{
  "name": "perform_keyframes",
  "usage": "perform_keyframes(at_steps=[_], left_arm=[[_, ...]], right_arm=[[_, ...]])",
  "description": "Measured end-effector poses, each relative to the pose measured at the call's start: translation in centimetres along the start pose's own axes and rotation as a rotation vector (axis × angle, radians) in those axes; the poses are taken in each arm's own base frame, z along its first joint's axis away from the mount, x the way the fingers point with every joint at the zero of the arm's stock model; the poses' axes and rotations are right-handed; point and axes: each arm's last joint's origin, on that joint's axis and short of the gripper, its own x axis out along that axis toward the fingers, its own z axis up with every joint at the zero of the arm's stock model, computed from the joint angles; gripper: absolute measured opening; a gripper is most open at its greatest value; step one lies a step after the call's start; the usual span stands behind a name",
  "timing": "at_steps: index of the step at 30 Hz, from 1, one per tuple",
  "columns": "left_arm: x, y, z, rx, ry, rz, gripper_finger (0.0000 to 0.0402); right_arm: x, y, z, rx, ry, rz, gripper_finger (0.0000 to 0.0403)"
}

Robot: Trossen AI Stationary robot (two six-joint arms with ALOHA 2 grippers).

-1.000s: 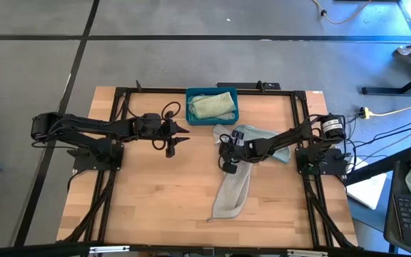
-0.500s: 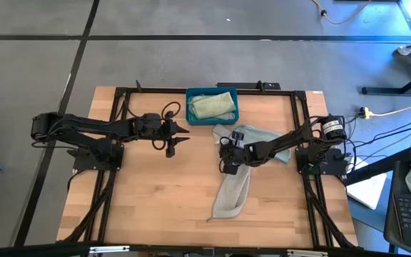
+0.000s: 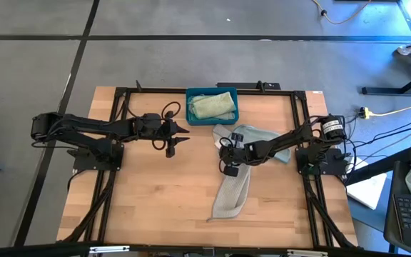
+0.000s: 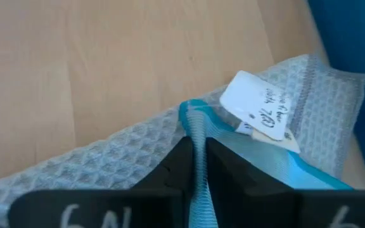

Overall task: Fold microfiber towels
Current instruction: Fold the light blue towel

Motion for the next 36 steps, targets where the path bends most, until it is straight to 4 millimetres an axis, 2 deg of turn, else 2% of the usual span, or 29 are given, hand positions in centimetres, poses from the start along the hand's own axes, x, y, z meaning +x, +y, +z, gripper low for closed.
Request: perform_keyframes(at_steps=[8, 14, 19, 26, 33, 36], left_arm=[[0.0, 0.0, 0.0, -0.001, 0.000, 0.000, 0.0114], [0.0, 0.0, 0.0, 0.001, 0.000, 0.000, 0.0114], [0.0, 0.0, 0.0, 0.002, 0.000, 0.001, 0.0114], [0.0, -0.2, 0.3, 0.006, -0.029, -0.017, 0.0114], [-0.2, -1.3, 1.5, 0.091, -0.168, -0.149, 0.0115], [-0.3, -1.9, 2.2, 0.133, -0.244, -0.211, 0.0115]], right_arm=[[-0.5, 0.3, 0.2, -0.082, -0.023, -0.110, 0.0008], [-3.2, 0.2, 2.8, -0.135, -0.100, -0.172, 0.0006], [-7.4, -0.6, 5.5, -0.164, -0.175, -0.239, 0.0006], [-14.0, -2.2, 8.3, -0.198, -0.303, -0.340, 0.0006], [-21.2, -4.5, 10.8, -0.203, -0.448, -0.458, 0.0006], [-23.5, -5.5, 11.8, -0.205, -0.494, -0.473, 0.0006]])
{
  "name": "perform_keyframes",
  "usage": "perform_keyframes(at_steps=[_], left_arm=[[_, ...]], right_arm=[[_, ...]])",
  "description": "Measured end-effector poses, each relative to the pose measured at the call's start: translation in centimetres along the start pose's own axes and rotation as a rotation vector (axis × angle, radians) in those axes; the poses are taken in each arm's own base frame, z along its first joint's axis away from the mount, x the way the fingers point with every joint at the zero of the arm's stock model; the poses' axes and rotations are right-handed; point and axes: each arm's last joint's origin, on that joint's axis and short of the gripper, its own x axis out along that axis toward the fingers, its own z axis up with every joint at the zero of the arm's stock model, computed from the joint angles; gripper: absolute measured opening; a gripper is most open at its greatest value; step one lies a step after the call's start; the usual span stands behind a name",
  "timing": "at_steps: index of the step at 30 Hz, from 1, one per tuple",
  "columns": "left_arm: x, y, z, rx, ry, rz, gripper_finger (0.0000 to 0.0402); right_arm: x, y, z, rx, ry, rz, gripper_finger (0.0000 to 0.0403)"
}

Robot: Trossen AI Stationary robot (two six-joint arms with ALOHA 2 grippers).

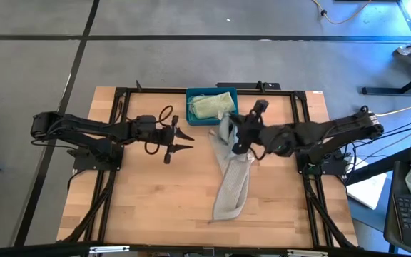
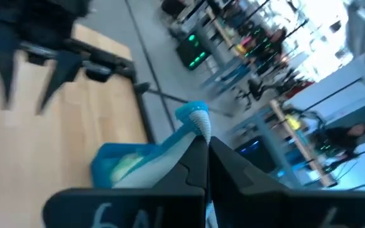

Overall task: Fold microfiber towels
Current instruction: Fold the light blue towel

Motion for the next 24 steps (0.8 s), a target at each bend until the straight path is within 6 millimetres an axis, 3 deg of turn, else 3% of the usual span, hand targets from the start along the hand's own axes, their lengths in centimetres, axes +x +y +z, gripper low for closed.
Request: perform_keyframes(at_steps=[6, 14, 21, 24], left_arm=[[0.0, -0.5, 1.2, 0.101, -0.110, 0.014, 0.0115], [0.0, 0.0, 1.2, 0.139, -0.099, 0.104, 0.0119], [-0.2, 1.3, 0.4, 0.046, -0.078, -0.030, 0.0194], [0.7, 1.5, -1.0, -0.022, -0.012, -0.060, 0.0231]], right_arm=[[-0.6, -2.9, 2.4, -0.010, -0.067, -0.017, 0.0007], [-0.7, -3.3, 2.9, 0.000, -0.130, 0.062, 0.0007], [-0.7, -3.2, 2.9, -0.003, -0.130, 0.062, 0.0007], [-0.7, -3.2, 2.9, -0.005, -0.131, 0.063, 0.0007]])
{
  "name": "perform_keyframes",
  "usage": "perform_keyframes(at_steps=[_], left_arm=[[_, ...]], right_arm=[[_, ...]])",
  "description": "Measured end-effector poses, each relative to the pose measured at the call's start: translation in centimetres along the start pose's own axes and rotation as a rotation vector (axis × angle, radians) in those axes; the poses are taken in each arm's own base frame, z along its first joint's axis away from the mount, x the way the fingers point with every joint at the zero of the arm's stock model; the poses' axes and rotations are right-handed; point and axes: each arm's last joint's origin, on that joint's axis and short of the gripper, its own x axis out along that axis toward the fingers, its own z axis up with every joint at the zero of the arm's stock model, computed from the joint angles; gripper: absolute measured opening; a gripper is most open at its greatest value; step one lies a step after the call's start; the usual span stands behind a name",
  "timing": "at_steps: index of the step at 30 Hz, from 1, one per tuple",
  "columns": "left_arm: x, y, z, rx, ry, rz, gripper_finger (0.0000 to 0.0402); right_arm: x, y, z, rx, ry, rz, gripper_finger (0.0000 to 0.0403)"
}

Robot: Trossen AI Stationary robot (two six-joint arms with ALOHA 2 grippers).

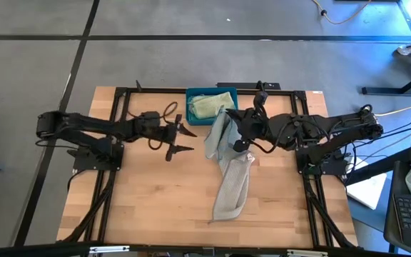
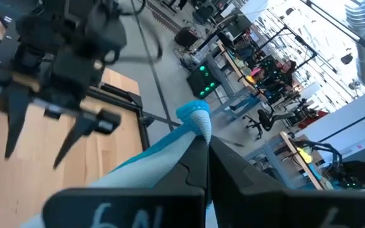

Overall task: Fold microfiber towels
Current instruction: Fold the light blue towel

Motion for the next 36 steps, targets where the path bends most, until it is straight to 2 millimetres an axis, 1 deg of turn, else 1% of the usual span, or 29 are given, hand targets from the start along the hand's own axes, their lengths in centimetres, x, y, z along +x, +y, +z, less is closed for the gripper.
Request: perform_keyframes(at_steps=[3, 6, 10, 15, 18, 24, 29, 36], left_arm=[[1.3, 0.3, -1.6, -0.008, 0.047, 0.025, 0.0255], [2.4, 1.0, -3.0, 0.005, 0.068, 0.064, 0.0267], [2.6, 2.3, -4.0, 0.013, 0.051, 0.049, 0.0269], [2.4, 4.5, -5.0, -0.053, 0.053, -0.024, 0.0270], [2.6, 5.3, -6.0, -0.090, 0.076, -0.055, 0.0270], [4.9, 5.6, -7.9, -0.144, 0.127, -0.118, 0.0270], [6.7, 6.0, -8.3, -0.162, 0.114, -0.167, 0.0270], [6.8, 6.1, -8.2, -0.185, 0.124, -0.184, 0.0263]], right_arm=[[0.0, 0.0, 0.0, 0.000, -0.001, 0.002, 0.0007], [0.0, 0.0, 0.0, 0.001, -0.008, 0.013, 0.0007], [0.0, 0.1, -0.1, -0.006, -0.004, 0.020, 0.0007], [0.0, 0.3, -0.3, -0.015, 0.015, 0.032, 0.0007], [0.0, 0.2, -0.3, -0.016, 0.015, 0.032, 0.0007], [0.0, 0.3, -0.3, -0.017, 0.011, 0.037, 0.0007], [0.0, 0.3, -0.3, -0.018, 0.012, 0.037, 0.0007], [0.0, 0.4, -0.5, -0.038, 0.030, 0.048, 0.0007]])
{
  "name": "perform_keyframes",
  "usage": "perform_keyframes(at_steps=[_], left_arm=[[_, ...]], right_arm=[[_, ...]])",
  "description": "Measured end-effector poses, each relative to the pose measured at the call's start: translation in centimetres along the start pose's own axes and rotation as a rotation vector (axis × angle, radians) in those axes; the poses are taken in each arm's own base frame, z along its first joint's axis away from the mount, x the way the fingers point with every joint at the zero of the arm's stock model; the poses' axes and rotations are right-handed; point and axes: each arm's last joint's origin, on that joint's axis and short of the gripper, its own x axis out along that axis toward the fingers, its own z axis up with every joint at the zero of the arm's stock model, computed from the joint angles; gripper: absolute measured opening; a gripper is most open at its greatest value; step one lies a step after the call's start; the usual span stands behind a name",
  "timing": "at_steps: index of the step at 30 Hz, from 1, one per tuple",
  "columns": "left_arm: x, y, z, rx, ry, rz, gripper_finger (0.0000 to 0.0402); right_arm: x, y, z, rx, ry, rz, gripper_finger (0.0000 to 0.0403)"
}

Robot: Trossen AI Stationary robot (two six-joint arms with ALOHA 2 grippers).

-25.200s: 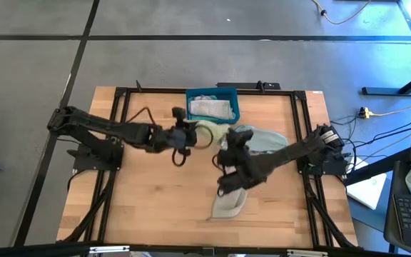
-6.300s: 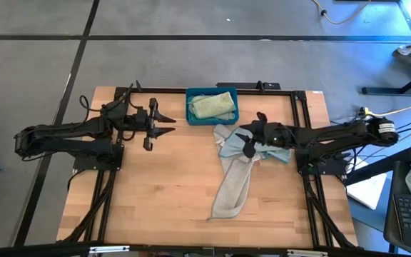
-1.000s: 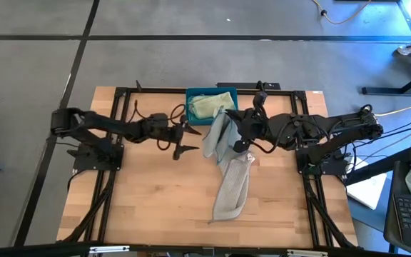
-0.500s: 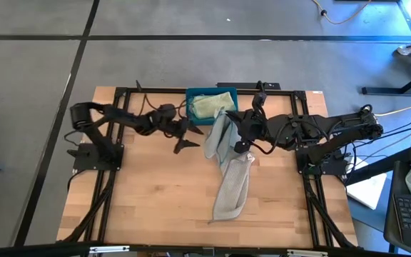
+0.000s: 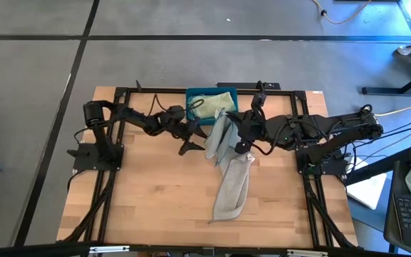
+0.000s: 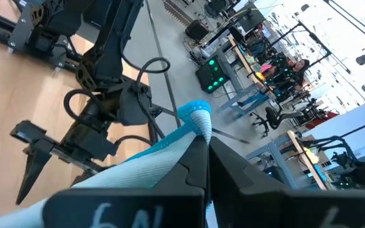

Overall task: Fold microfiber towels
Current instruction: Fold the light blue towel

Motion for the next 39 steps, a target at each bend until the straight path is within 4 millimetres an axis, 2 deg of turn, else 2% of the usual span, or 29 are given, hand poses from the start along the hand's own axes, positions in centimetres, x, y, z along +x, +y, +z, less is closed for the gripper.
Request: perform_keyframes(at_steps=[5, 11, 24, 34, 39], left_arm=[[-0.2, 0.0, -0.8, -0.016, 0.072, 0.009, 0.0237], [0.4, -0.5, -0.8, 0.024, 0.084, 0.056, 0.0193], [0.4, -0.6, -0.4, 0.024, 0.036, -0.005, 0.0200], [1.3, -1.8, -0.3, 0.052, 0.049, -0.005, 0.0163], [1.1, -1.7, -1.0, 0.028, 0.114, 0.018, 0.0123]], right_arm=[[0.0, 0.1, -0.1, -0.002, 0.009, 0.005, 0.0007], [0.0, 0.0, 0.0, 0.002, 0.003, 0.002, 0.0007], [0.0, 0.0, 0.0, 0.008, 0.004, 0.002, 0.0007], [0.0, 0.0, -0.1, 0.005, 0.006, 0.004, 0.0007], [0.0, 0.1, -0.2, 0.009, 0.020, 0.004, 0.0007]])
